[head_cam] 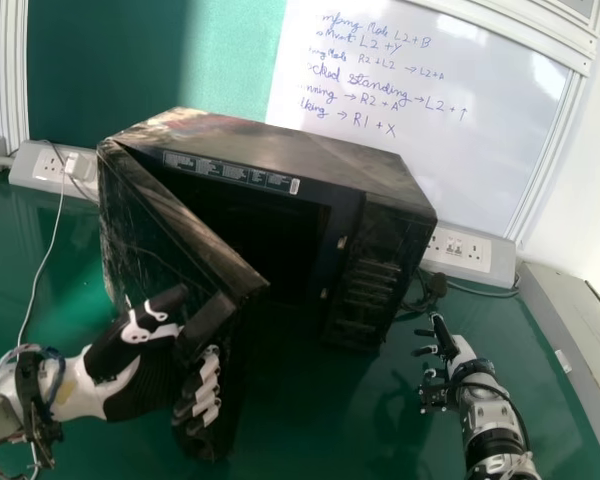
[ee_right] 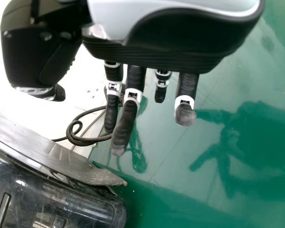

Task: Open the door of oven

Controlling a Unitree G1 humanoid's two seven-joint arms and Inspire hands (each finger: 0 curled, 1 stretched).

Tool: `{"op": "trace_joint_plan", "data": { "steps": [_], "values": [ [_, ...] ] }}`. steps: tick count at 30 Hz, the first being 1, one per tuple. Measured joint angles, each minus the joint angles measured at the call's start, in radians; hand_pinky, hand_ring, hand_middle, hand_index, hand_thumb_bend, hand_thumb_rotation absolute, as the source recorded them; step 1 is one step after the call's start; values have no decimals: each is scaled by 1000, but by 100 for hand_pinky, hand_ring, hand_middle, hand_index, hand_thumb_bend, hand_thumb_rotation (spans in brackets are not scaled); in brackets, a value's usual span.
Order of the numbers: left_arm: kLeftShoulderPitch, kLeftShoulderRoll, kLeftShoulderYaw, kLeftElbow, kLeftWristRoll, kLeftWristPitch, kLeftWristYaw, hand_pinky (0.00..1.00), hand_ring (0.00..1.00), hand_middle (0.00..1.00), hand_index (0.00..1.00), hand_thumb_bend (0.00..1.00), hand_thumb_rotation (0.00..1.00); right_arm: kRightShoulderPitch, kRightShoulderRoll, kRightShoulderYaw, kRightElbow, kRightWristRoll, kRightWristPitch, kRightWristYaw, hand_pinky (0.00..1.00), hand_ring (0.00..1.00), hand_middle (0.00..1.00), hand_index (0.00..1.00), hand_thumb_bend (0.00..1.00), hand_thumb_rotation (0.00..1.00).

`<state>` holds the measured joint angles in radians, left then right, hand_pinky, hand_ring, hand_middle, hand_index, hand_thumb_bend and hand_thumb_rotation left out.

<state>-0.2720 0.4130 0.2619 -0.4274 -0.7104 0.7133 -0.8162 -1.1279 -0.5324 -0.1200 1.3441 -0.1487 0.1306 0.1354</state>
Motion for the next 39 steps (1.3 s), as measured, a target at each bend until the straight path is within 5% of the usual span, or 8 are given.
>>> {"op": "trace_joint_plan", "data": {
  "steps": [2,14,18,21,26,32,36,39],
  "values": [
    [7,18,5,-7,-15,18,1,0,1,7,11,32,32,0,0,0,0,0,0,0,6,13,27,84,63,93],
    [20,86,70,-40,-124,80,33,0,1,6,10,37,30,0,0,0,0,0,0,0,6,13,28,72,62,93],
    [50,110,150,-50,-179,84,34,0,3,9,23,45,28,0,-4,4,1,-3,-1,0,5,13,26,76,62,88],
    [67,139,182,-39,-212,85,22,0,3,9,19,46,28,0,-10,3,1,-2,-1,0,6,13,27,84,62,82],
    [59,214,195,9,-262,117,-6,0,1,7,13,53,30,0,-11,-1,1,1,1,3,6,13,28,77,59,83],
    [56,297,250,46,-335,144,-30,0,0,5,12,47,29,0,-12,-2,1,1,1,3,5,12,27,78,60,83],
    [86,298,281,54,-322,116,-56,0,1,6,13,42,30,0,-12,1,2,-3,4,5,5,11,26,74,59,88],
    [107,302,304,75,-312,100,-72,0,0,5,10,34,16,0,-15,4,2,-3,4,17,5,12,27,76,60,85]
  ]
}}
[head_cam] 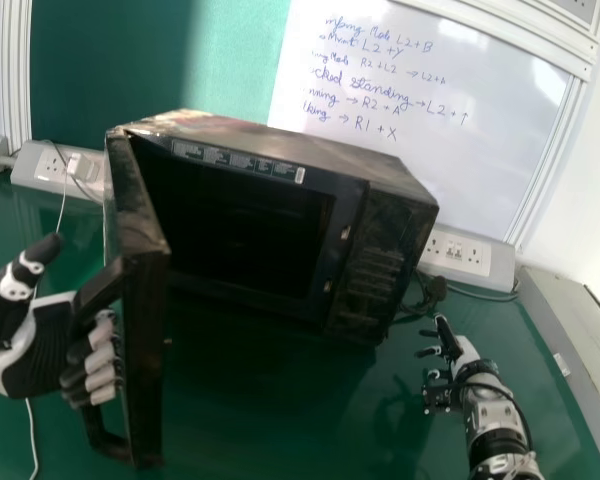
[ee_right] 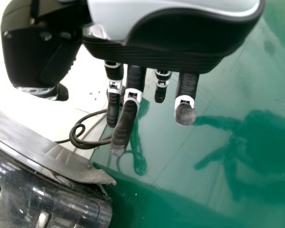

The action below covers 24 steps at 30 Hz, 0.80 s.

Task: Open the door of oven

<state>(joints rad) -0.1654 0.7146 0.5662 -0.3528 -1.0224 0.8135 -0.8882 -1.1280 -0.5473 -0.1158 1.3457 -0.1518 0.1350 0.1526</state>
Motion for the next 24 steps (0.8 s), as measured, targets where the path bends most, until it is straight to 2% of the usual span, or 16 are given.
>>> {"op": "trace_joint_plan", "data": {
  "steps": [5,8,10,14,15,18,20,21,22,24],
  "values": [
    [-4,46,24,85,-12,0,-27,0,0,5,9,38,12,0,0,-5,0,3,0,-5,6,13,29,80,58,84],
    [-22,79,28,150,-17,6,-47,0,2,6,9,38,18,0,-1,0,0,0,-4,-6,6,13,28,74,60,84],
    [-33,86,31,177,-12,5,-50,0,3,7,8,44,25,0,-2,-1,0,1,-3,-3,5,12,27,77,61,85],
    [-37,87,38,194,27,-14,-52,2,5,7,6,43,40,0,-3,-5,1,3,0,1,6,12,27,78,60,80],
    [-37,88,38,202,36,-25,-56,2,5,7,6,43,41,0,-4,-5,1,3,1,0,5,12,26,78,60,81],
    [-37,94,46,236,59,-43,-59,4,7,9,7,42,39,0,-5,-6,1,3,4,-3,5,12,26,76,61,82],
    [-37,94,52,266,77,-46,-59,6,8,9,6,38,35,0,-6,-11,1,5,6,-3,5,12,26,80,62,79],
    [-36,95,58,291,88,-50,-59,6,9,10,6,37,33,0,-6,-16,1,8,8,-3,5,12,26,79,62,82],
    [-37,95,70,316,102,-65,-59,7,10,10,7,39,30,0,-7,-17,1,8,9,-3,5,12,26,77,61,82],
    [-40,94,99,370,141,-111,-33,8,11,11,7,40,31,0,-9,-21,1,8,9,-4,5,11,26,77,61,82]
  ]
}}
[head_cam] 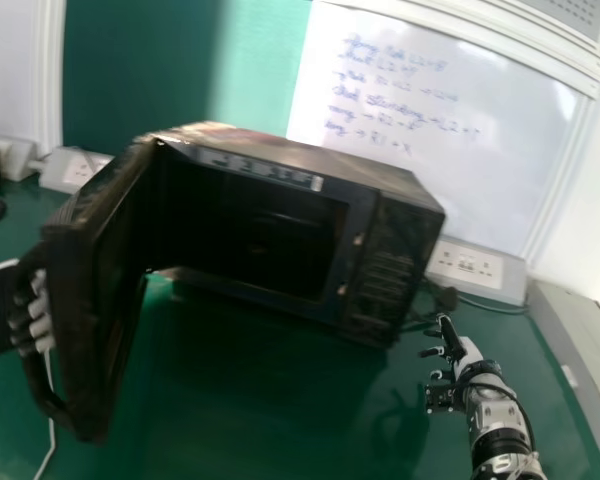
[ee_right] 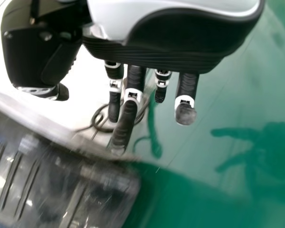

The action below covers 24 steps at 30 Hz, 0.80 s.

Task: Open the door of oven

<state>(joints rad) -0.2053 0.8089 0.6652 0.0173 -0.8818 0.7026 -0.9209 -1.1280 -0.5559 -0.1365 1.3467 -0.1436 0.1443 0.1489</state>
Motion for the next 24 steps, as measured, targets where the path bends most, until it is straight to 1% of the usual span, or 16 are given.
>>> {"op": "trace_joint_plan", "data": {
  "steps": [2,3,5,6,7,8,9,10,11,15,16,18,19,20,22,24],
  "values": [
    [-2,-1,19,63,71,-44,81,9,12,12,8,38,33,2,-8,-1,5,-3,10,-17,5,12,27,74,61,83],
    [-2,-3,24,100,97,-55,115,9,12,12,8,37,33,8,-20,-2,8,-3,12,-20,5,12,27,73,61,82],
    [-14,-12,51,128,97,-89,137,9,12,13,8,39,33,9,-29,-8,8,-2,13,-22,4,11,26,72,61,82],
    [-18,-9,62,135,101,-106,136,10,12,13,8,37,35,9,-31,-9,8,-2,16,-22,5,12,26,73,61,83],
    [-17,-7,67,150,119,-118,137,10,13,13,8,35,38,9,-36,-9,9,-2,21,-23,5,12,27,79,60,83],
    [-17,-7,71,165,127,-131,142,10,13,14,8,35,39,9,-40,-9,10,-3,24,-27,5,12,27,84,60,83],
    [-17,-8,78,172,129,-146,142,10,13,14,9,36,38,10,-40,-9,10,-3,24,-31,5,12,27,88,62,83],
    [-18,-7,86,182,134,-160,146,11,13,14,9,37,38,10,-41,-9,11,-3,24,-33,5,12,27,87,62,84],
    [-18,-7,94,188,138,-168,151,11,13,15,9,38,38,10,-42,-10,11,-3,24,-34,5,12,27,82,60,83],
    [-19,-4,105,213,153,-193,157,12,15,16,10,36,41,10,-44,-3,11,-10,24,-33,5,12,27,73,61,83],
    [-20,-4,106,221,154,-199,157,12,15,16,10,36,41,10,-44,0,10,-11,24,-33,5,12,27,72,60,83],
    [-25,-5,107,231,161,-216,163,13,15,17,11,35,44,10,-44,5,10,-14,23,-32,6,13,28,71,61,86],
    [-29,-12,108,232,169,-229,187,12,15,17,12,35,46,9,-43,7,10,-16,22,-32,6,13,28,71,61,86],
    [-39,-30,110,230,183,-253,240,12,15,17,13,36,49,9,-42,9,9,-17,20,-29,6,13,28,73,61,86],
    [-57,-74,116,217,219,-299,373,13,16,19,16,42,61,9,-37,8,8,-17,18,-21,6,13,29,75,60,84],
    [-77,-132,127,173,253,-327,543,16,20,24,23,53,75,9,-32,8,7,-17,14,-13,5,13,28,76,58,84]
  ]
}}
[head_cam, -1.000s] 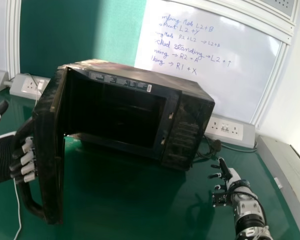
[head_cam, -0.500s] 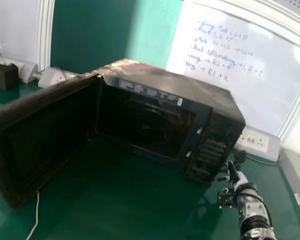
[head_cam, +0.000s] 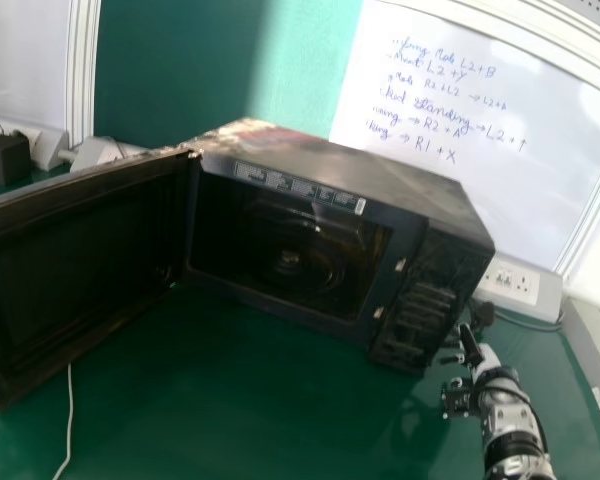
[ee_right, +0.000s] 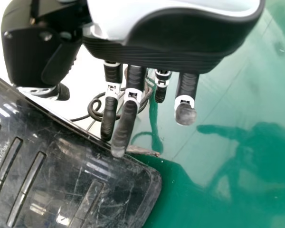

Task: Open the door of oven

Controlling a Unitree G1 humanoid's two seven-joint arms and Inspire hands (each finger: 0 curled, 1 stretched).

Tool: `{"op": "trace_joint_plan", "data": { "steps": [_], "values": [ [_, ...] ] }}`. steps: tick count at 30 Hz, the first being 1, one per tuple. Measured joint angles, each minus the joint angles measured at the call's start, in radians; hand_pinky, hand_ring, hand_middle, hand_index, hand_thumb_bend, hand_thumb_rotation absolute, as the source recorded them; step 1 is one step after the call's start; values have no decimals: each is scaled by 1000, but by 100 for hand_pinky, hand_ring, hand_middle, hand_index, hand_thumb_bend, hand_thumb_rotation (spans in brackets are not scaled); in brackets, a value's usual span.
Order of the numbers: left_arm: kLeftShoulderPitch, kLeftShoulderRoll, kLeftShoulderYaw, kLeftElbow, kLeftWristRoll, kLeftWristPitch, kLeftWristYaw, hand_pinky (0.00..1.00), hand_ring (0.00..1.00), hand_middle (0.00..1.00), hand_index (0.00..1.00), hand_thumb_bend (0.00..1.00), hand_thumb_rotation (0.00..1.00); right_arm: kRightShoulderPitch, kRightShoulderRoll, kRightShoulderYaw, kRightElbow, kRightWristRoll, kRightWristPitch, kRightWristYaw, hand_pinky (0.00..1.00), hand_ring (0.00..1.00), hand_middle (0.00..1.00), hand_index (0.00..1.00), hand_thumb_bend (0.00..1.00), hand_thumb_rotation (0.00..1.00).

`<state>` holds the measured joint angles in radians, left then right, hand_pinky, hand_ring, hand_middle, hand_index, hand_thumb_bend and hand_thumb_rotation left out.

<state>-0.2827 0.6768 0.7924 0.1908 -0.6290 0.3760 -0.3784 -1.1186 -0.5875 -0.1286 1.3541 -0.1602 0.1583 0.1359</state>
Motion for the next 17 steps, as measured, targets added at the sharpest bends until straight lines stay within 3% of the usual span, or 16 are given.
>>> {"op": "trace_joint_plan", "data": {
  "steps": [3,7,12,17],
  "values": [
    [-14,-66,7,-48,33,-52,161,20,29,35,36,63,96,0,5,-4,-1,2,-6,0,5,12,27,76,59,83],
    [-17,-116,5,-109,79,-83,307,23,37,45,43,69,100,0,5,-6,-2,3,-6,1,6,12,26,74,59,83],
    [-5,-126,5,-181,77,-36,373,29,40,49,53,67,100,0,0,-6,-2,2,-6,1,4,11,24,79,63,86],
    [2,-141,5,-212,75,-27,387,31,42,50,64,68,100,0,-1,-4,-2,1,-7,8,5,12,27,75,54,82]
  ]
}}
